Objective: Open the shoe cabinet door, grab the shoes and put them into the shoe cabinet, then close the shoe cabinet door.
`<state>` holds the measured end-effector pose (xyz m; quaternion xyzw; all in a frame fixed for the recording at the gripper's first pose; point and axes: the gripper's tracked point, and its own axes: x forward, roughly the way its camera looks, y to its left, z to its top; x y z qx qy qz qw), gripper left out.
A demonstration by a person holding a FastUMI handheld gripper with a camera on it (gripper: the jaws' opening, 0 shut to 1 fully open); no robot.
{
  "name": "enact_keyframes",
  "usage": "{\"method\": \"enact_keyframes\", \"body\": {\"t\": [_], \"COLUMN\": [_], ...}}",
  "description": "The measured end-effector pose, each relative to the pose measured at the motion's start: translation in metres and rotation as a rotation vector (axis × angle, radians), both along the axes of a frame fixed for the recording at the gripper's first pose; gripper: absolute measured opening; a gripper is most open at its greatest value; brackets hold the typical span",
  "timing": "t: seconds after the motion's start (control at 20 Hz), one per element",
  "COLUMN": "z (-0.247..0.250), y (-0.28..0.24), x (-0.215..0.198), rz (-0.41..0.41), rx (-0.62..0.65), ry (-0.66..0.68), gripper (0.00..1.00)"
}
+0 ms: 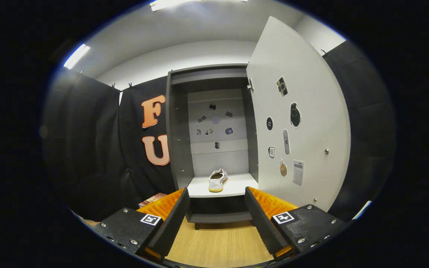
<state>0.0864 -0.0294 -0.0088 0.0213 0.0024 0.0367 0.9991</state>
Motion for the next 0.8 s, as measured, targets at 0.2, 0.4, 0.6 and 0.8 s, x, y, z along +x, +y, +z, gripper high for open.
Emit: {"method": "enact_keyframes", "body": {"t": [0.2,0.4,0.6,0.8], "z": [0.003,0.004,0.009,0.010], "y": [-0.006,-0.013,-0.017,-0.047], "x": [-0.031,-0.057,-0.072,-0.089], "rz": [0.017,0.027,0.035,0.002], "rx": [-0.001,0.004,-0.003,-0.019], "ry": [-0.013,-0.018,-0.038,-0.043], "gripper": [0.93,0.93,0.93,0.93]}}
